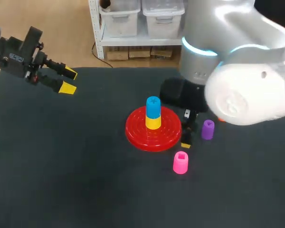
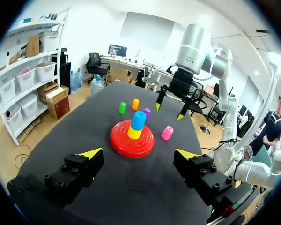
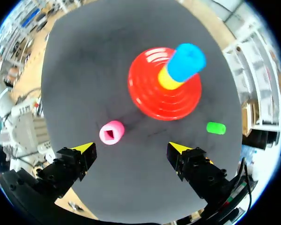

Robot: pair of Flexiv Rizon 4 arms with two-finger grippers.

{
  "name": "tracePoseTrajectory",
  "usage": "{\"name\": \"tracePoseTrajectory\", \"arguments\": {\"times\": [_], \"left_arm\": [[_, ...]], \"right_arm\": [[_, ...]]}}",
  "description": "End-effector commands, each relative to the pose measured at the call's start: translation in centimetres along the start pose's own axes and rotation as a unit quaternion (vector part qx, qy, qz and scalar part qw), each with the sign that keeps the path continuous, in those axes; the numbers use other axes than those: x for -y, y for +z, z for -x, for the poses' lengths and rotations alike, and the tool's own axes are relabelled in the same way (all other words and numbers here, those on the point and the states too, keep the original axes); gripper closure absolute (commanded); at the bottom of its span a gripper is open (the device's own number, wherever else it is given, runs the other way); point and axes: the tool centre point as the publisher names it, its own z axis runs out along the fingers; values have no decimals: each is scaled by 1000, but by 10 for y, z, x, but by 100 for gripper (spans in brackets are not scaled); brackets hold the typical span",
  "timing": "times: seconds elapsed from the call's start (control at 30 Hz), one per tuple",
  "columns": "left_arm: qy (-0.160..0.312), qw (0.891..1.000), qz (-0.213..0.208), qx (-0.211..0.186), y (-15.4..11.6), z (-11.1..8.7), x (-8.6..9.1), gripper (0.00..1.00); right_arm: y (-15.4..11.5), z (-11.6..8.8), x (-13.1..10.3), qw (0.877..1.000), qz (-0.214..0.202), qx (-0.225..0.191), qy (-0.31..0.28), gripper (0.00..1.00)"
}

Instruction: Pick up and stack the cylinders on the red base in this order: pink,purple,orange,green

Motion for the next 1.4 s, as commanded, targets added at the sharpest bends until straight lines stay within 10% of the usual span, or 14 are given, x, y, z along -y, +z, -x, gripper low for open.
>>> {"name": "tracePoseTrajectory", "arguments": {"times": [0.03, 1.4], "left_arm": [[1, 1000, -3, 0, 0, -1, -2, 0], [1, 1000, -3, 0, 0, -1, -2, 0]], "right_arm": [[-7, 5, 18, 999, 33, 1, 41, 0], [32, 1, -40, 999, 26, -25, -21, 0]]}}
